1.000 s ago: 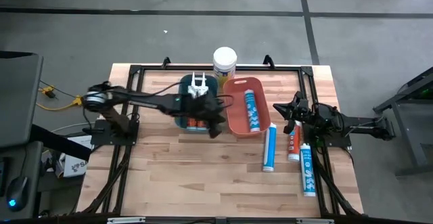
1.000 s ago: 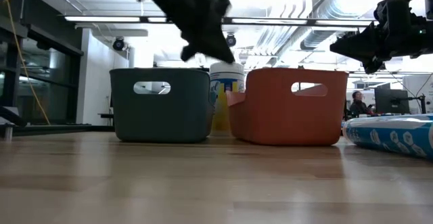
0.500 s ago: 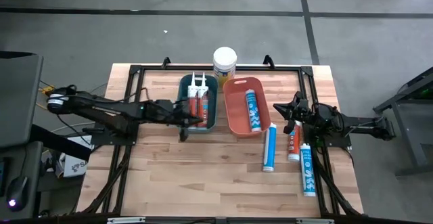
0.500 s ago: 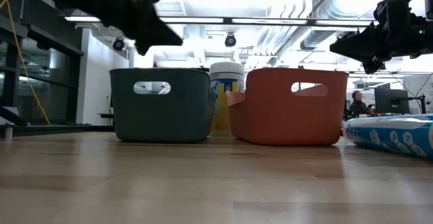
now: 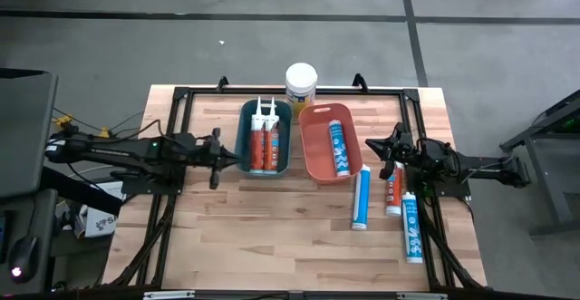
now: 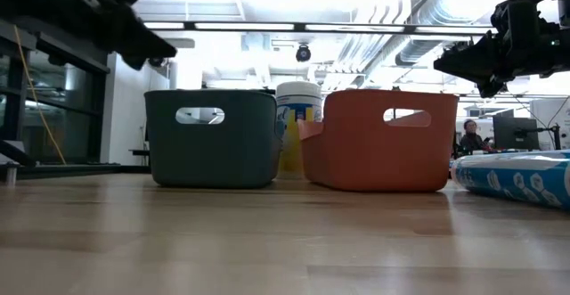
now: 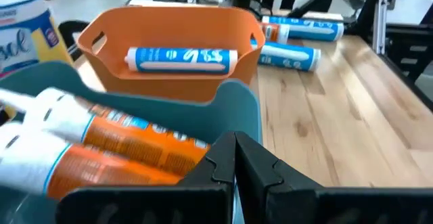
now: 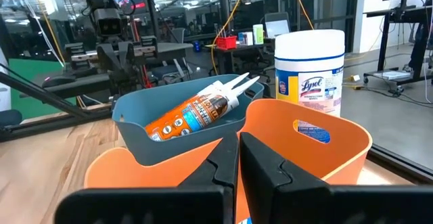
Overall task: Pick & place silicon tubes, Sealant and Lysol wipes
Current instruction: Put the top blue sealant into the orange bin
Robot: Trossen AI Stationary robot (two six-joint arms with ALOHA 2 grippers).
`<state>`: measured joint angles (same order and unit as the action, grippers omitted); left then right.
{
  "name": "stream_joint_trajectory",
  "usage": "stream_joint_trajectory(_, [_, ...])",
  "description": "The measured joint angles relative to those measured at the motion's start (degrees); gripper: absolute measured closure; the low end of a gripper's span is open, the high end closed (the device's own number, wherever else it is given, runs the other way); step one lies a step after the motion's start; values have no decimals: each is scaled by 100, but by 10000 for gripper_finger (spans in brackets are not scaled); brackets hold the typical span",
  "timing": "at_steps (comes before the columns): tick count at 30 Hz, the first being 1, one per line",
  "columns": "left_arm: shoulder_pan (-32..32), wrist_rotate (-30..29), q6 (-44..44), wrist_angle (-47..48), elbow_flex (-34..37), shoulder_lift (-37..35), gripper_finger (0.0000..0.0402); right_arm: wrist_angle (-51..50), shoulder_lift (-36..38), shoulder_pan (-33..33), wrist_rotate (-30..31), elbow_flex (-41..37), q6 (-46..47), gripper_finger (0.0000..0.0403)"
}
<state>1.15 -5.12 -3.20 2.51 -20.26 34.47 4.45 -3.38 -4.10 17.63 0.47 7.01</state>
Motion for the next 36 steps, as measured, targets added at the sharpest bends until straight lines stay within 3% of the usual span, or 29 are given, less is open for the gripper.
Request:
stream_joint_trajectory(8, [0,36,302,494,14,-830,401,0,2,2,-1,1,1,391])
stream_joint_trajectory(30, [0,-59,292,492,14,-762,401,0,2,2,-2,0,0,391])
stream_joint_trajectory(36, [-3,-501,-1446,67,3,-764,401,0,2,0,0,1,1,391])
